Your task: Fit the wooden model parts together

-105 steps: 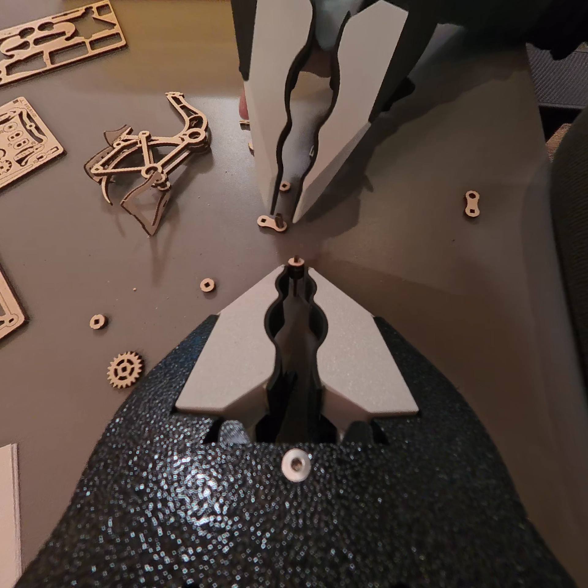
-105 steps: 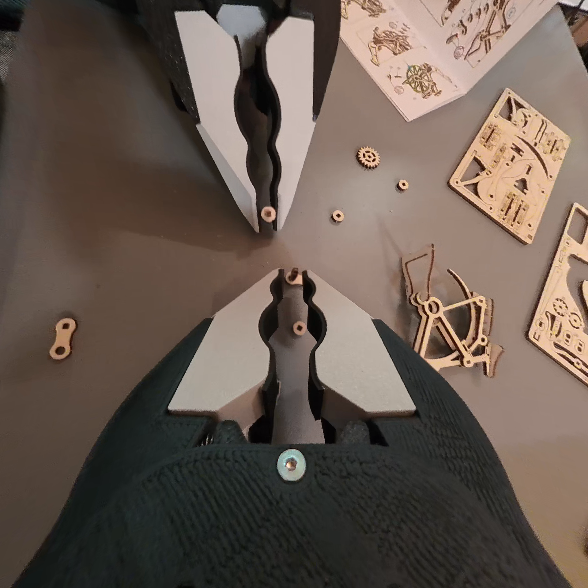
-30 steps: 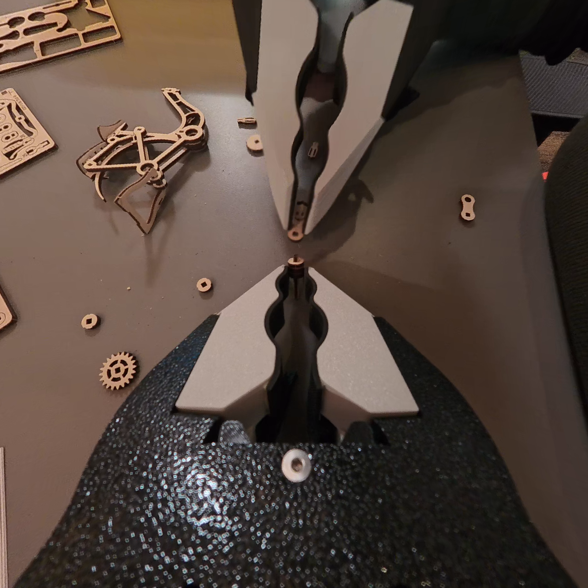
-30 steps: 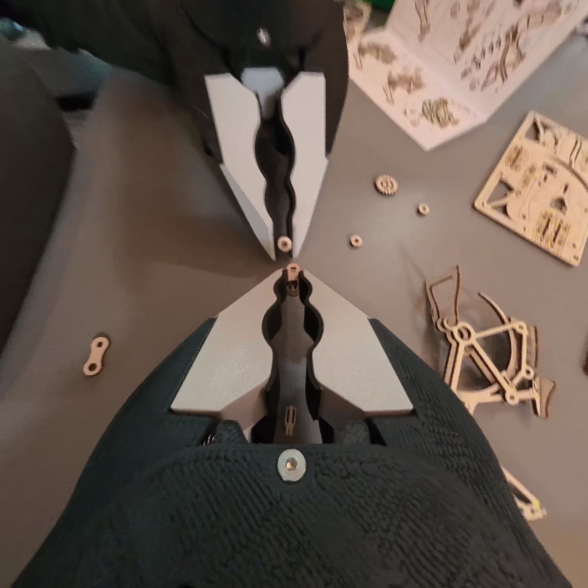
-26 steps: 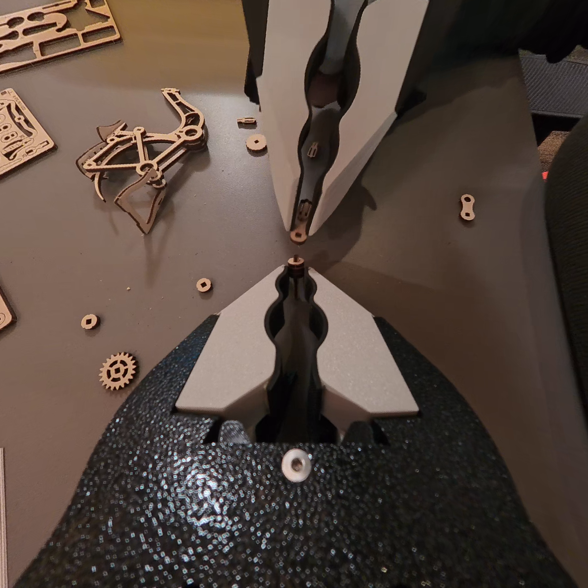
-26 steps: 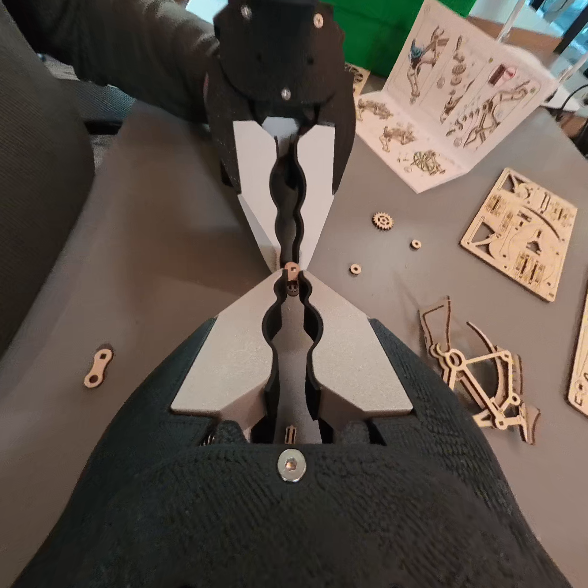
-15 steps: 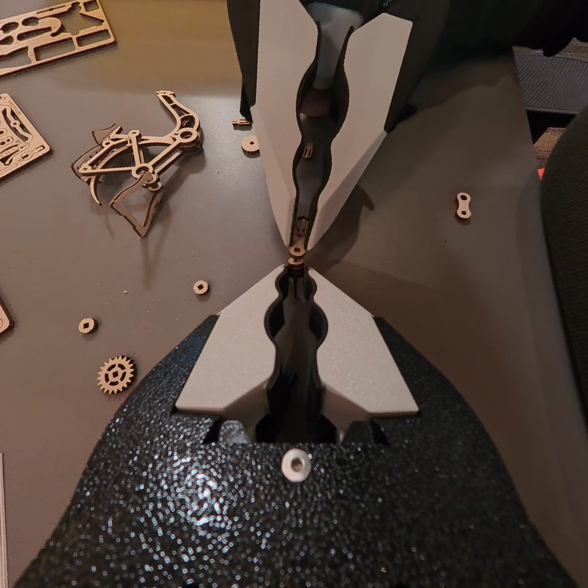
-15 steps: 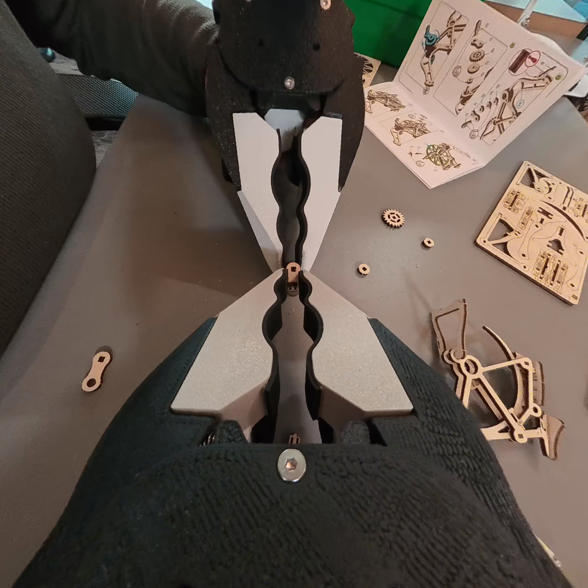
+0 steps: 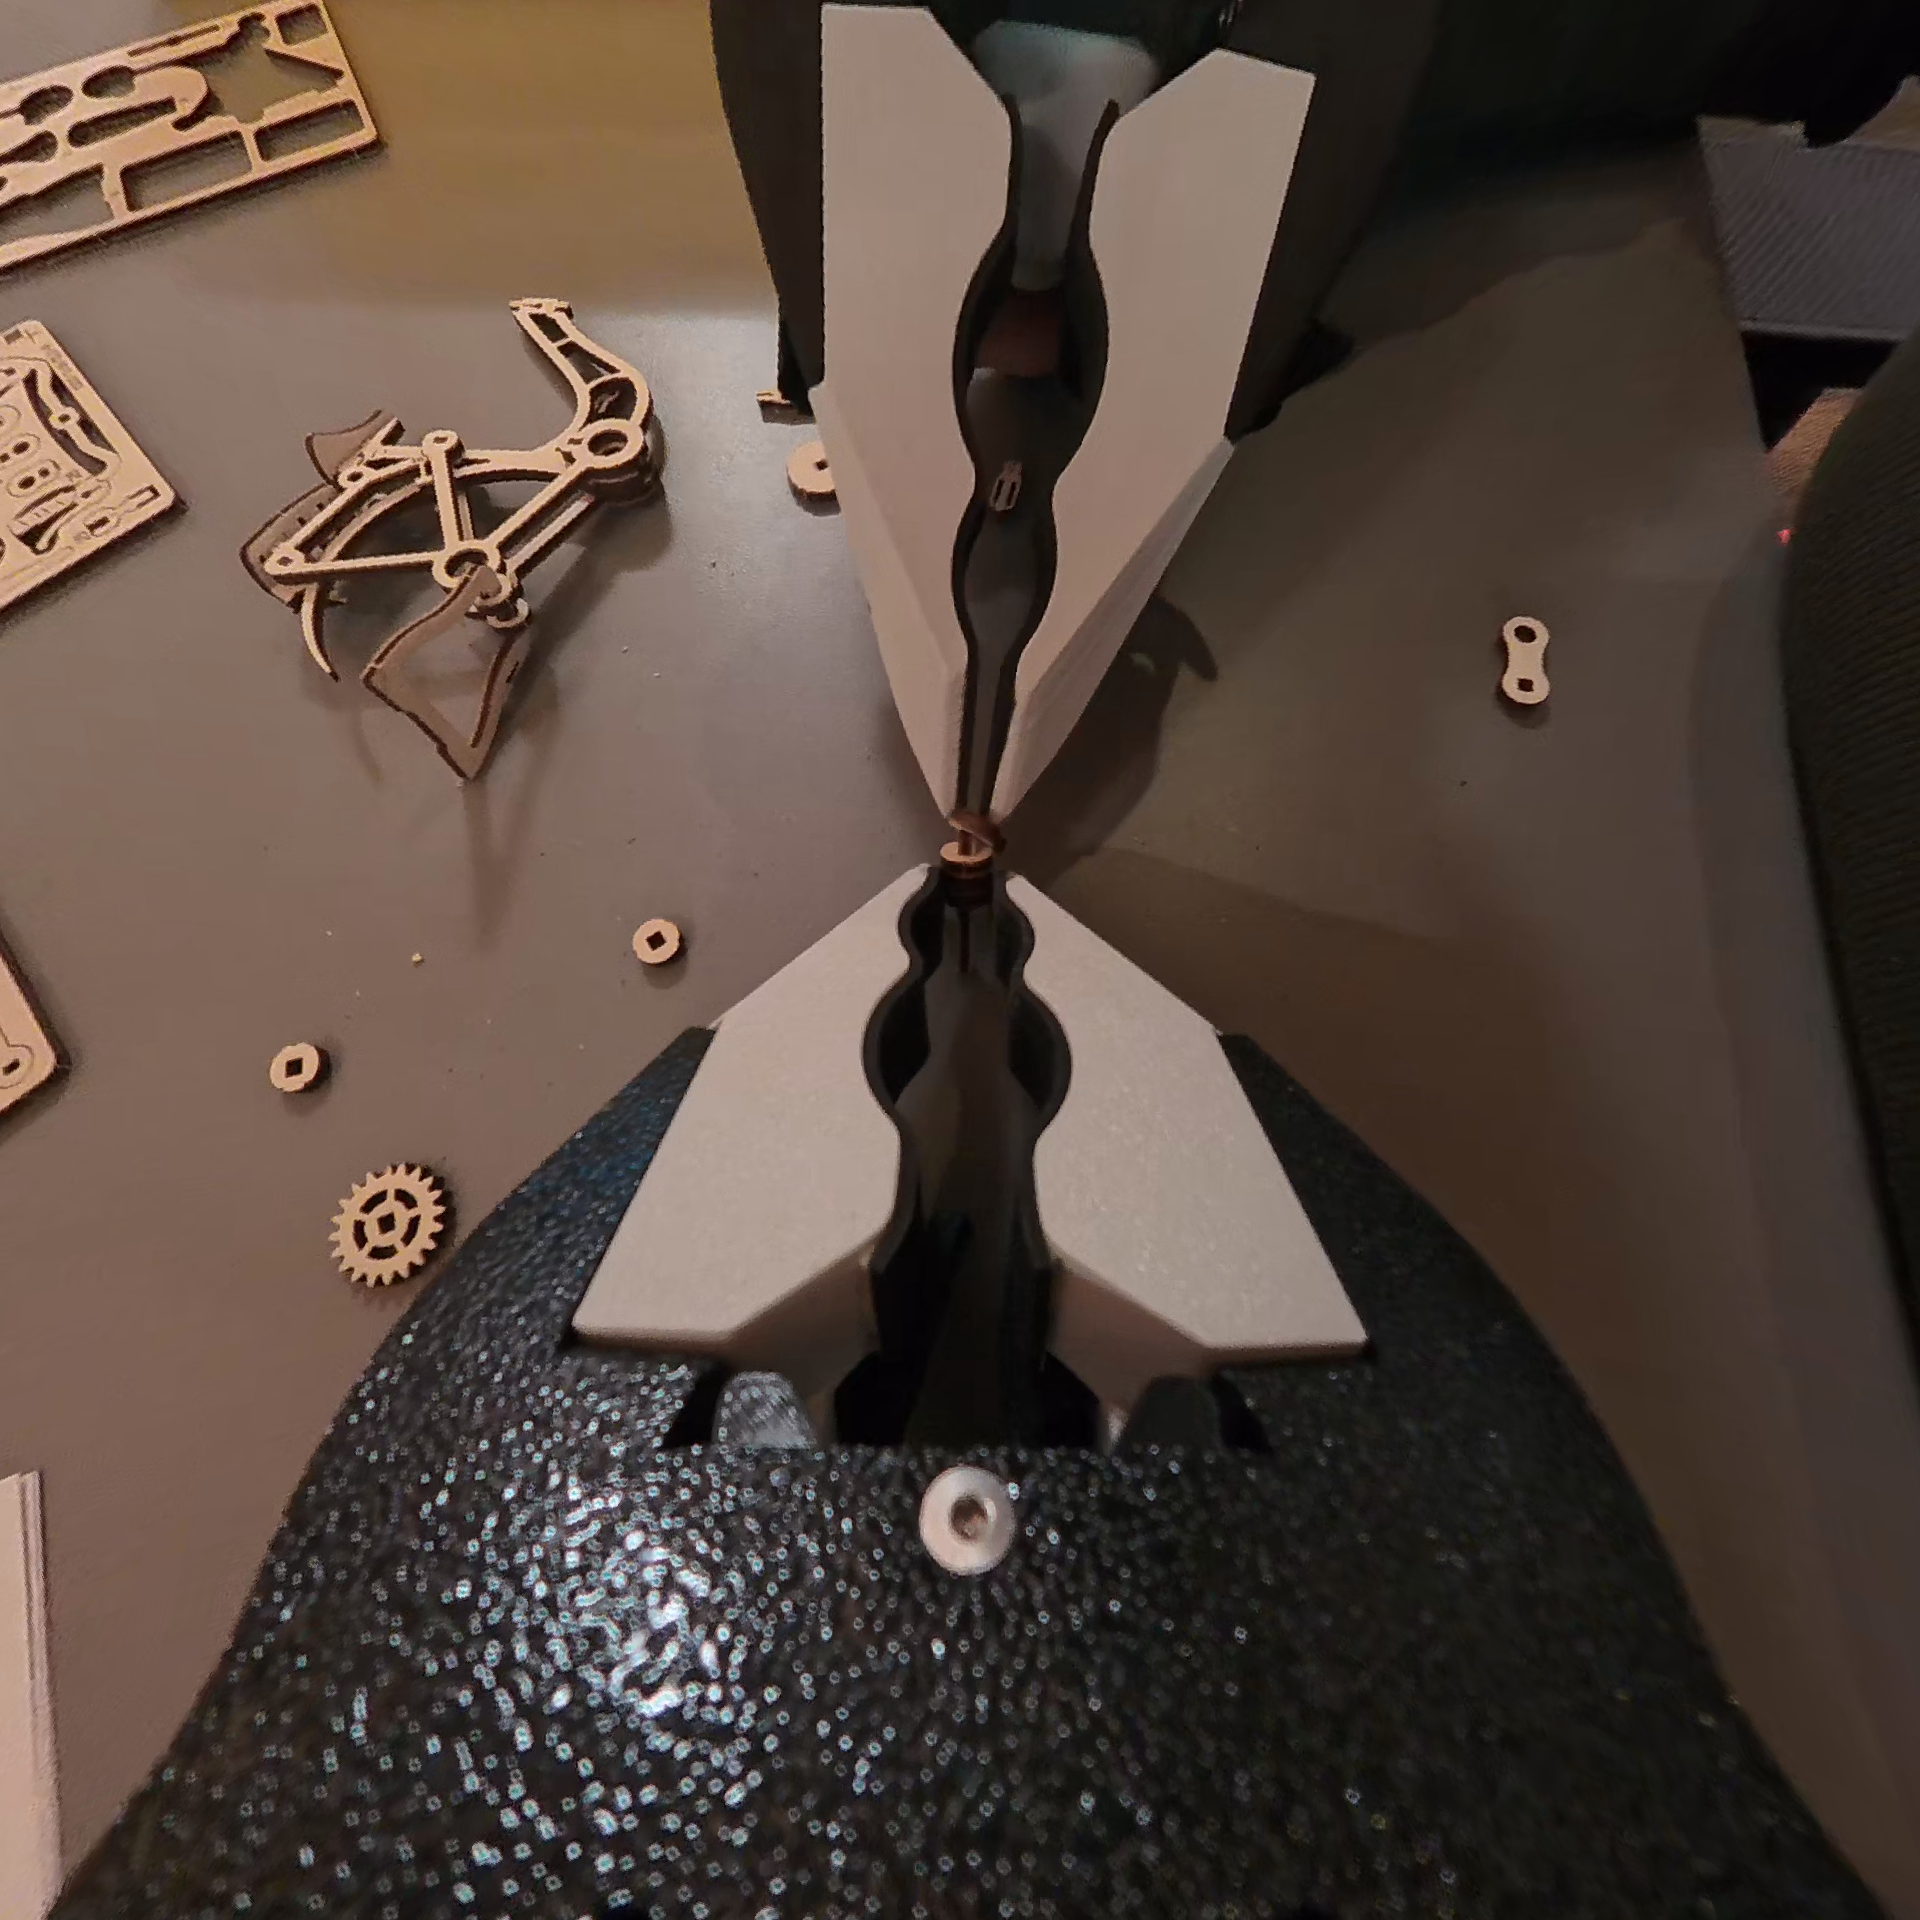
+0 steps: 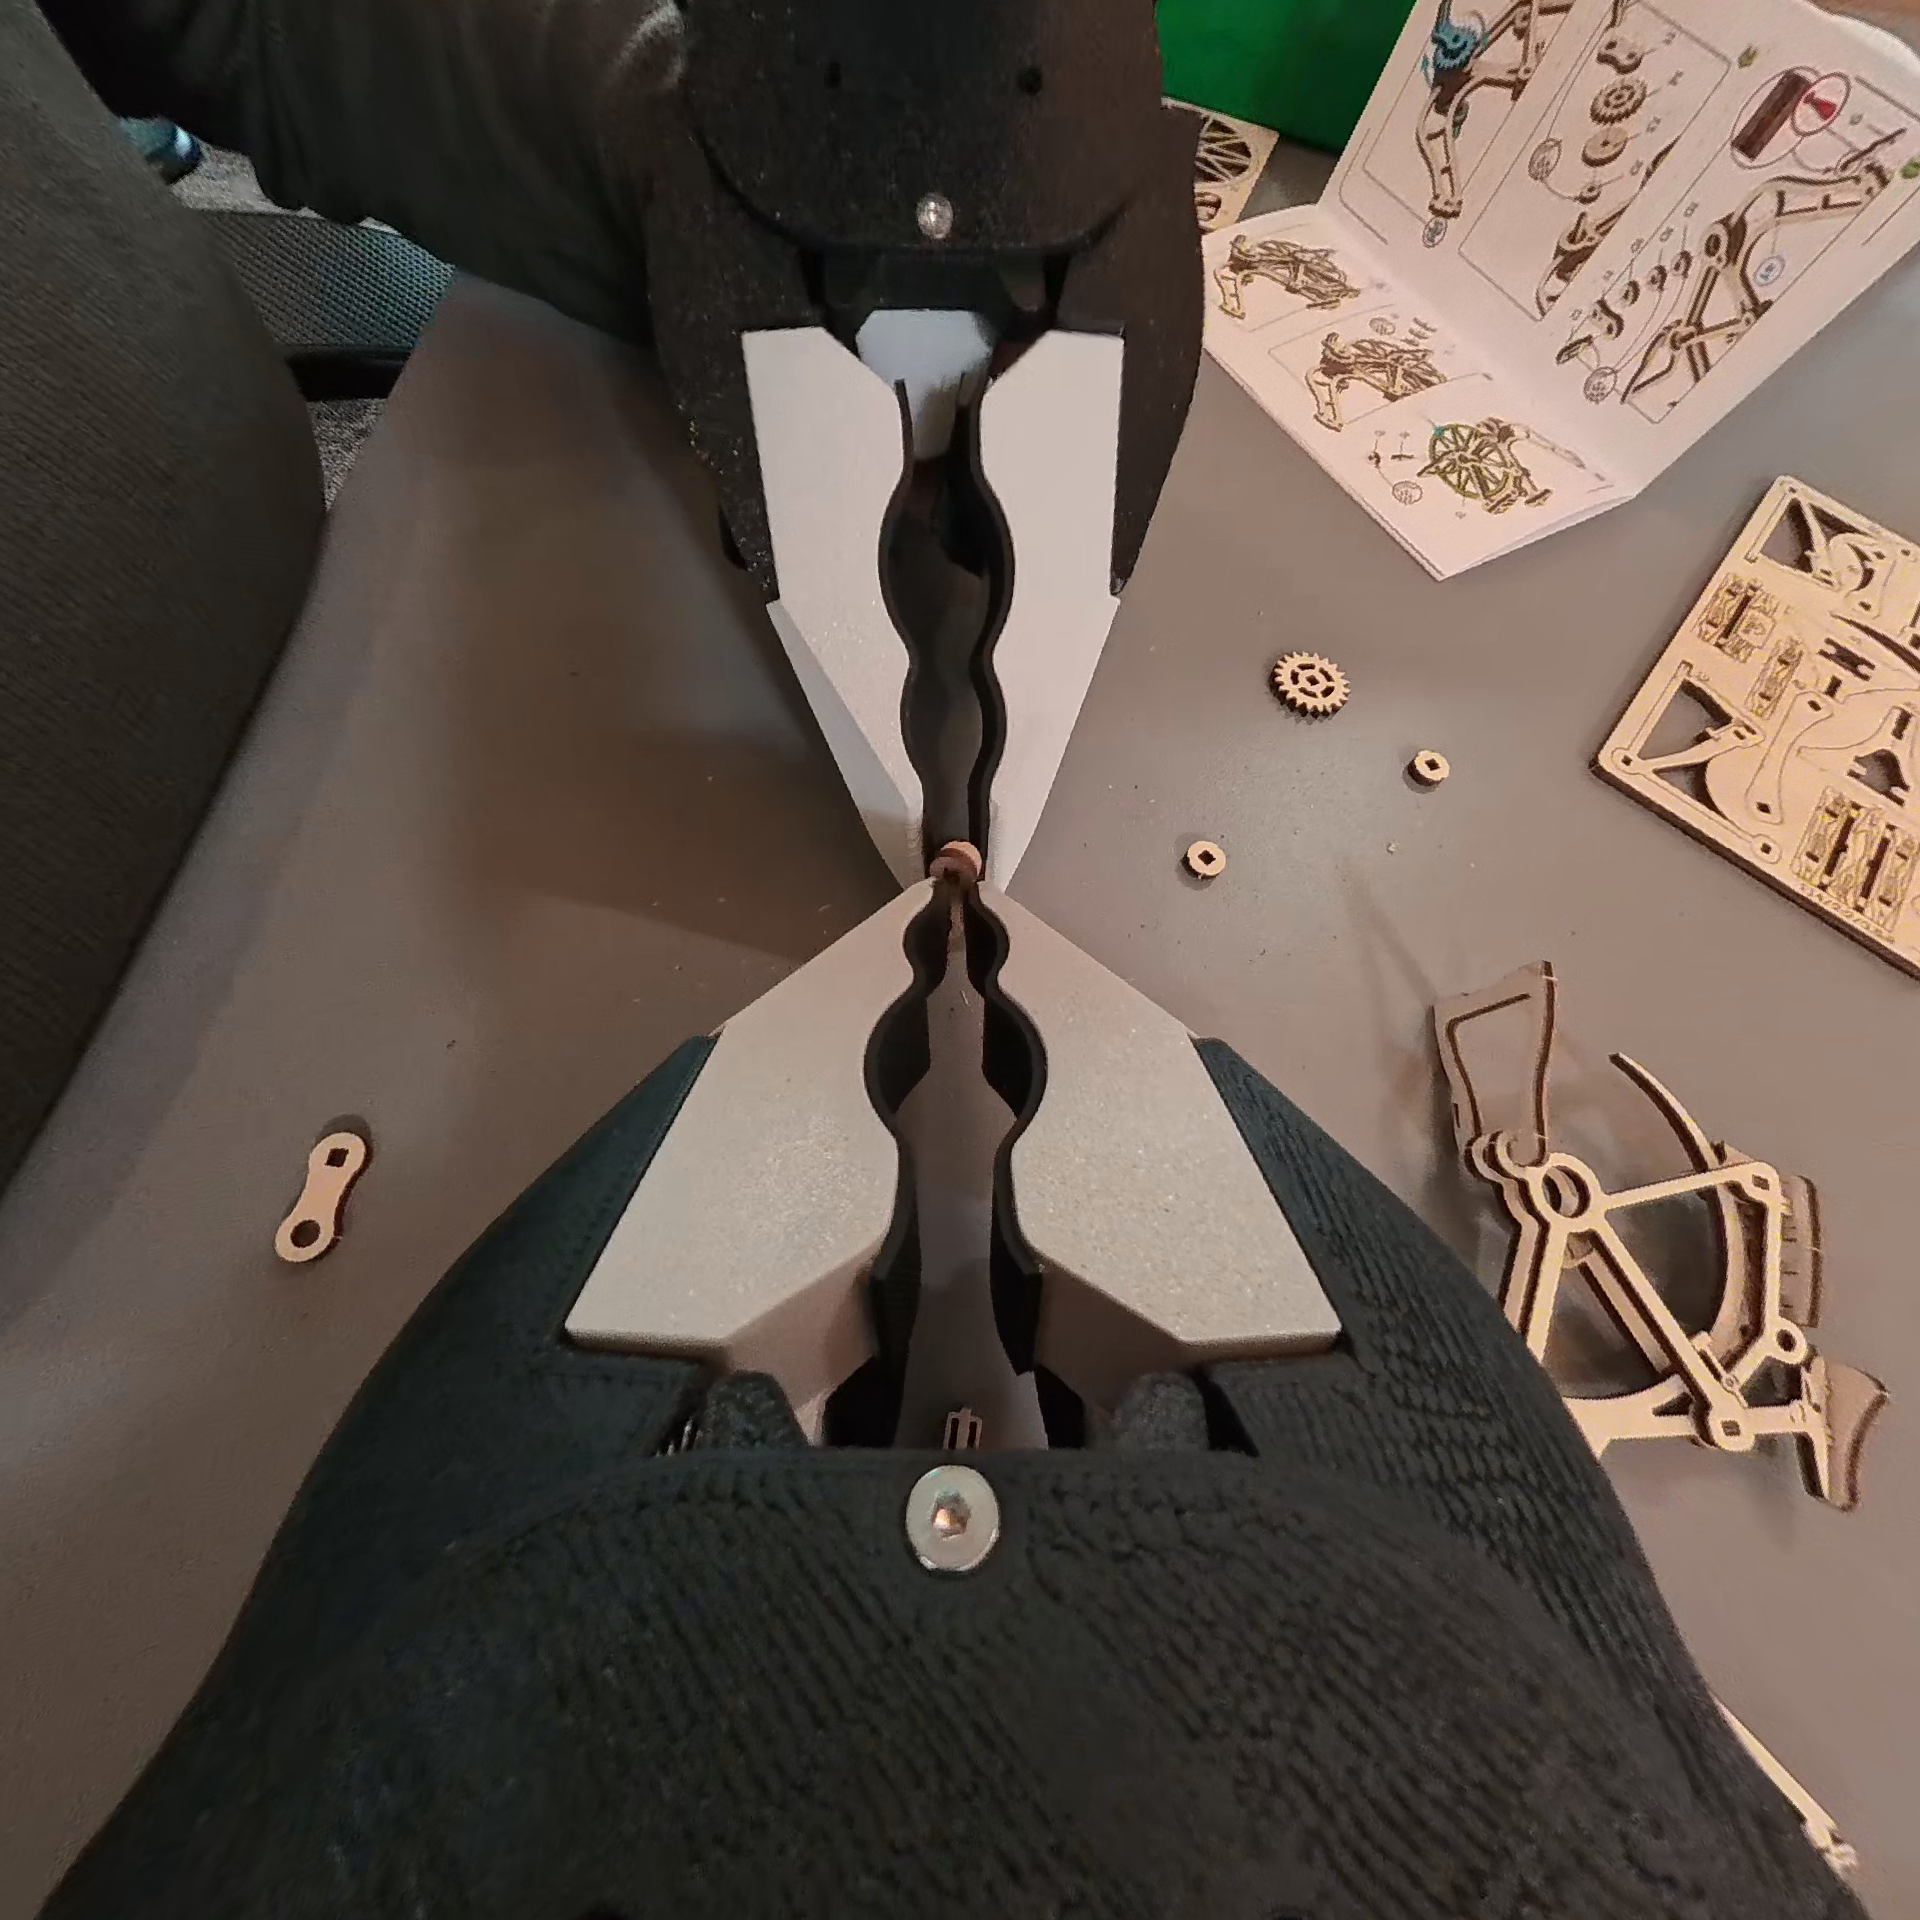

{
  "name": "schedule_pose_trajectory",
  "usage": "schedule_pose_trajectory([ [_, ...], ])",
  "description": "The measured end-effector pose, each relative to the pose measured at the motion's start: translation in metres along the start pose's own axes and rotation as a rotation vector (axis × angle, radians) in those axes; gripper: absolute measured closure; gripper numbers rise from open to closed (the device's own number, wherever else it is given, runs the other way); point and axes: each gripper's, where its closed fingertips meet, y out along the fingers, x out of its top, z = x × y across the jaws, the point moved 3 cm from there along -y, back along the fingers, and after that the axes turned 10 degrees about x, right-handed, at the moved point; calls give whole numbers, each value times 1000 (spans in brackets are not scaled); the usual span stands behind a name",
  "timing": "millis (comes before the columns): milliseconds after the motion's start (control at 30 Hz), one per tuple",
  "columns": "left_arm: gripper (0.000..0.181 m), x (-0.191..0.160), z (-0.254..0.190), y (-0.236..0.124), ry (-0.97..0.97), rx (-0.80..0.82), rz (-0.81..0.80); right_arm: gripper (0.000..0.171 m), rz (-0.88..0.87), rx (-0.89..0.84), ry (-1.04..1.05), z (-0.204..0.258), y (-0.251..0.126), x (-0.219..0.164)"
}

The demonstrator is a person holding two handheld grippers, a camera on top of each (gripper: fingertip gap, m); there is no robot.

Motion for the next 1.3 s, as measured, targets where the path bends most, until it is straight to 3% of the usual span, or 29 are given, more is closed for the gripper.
schedule_pose_trajectory([
  [467,175,4,4,4,397,203,42,171,62,-72,-41,-3,-3,-8],
  [667,175,6,20,-6,324,252,-5,171,164,-175,-237,-4,-12,-8],
  [833,175,7,29,-13,241,254,-35,155,95,-27,-103,8,-10,-6],
  [1067,175,5,22,-10,280,254,-16,155,108,-88,50,5,-12,-1],
  [1167,175,4,18,-9,297,238,-8,156,142,-48,4,15,-9,-2],
  [1300,175,1,6,-11,281,149,42,141,130,-2,-55,15,-5,-7],
])
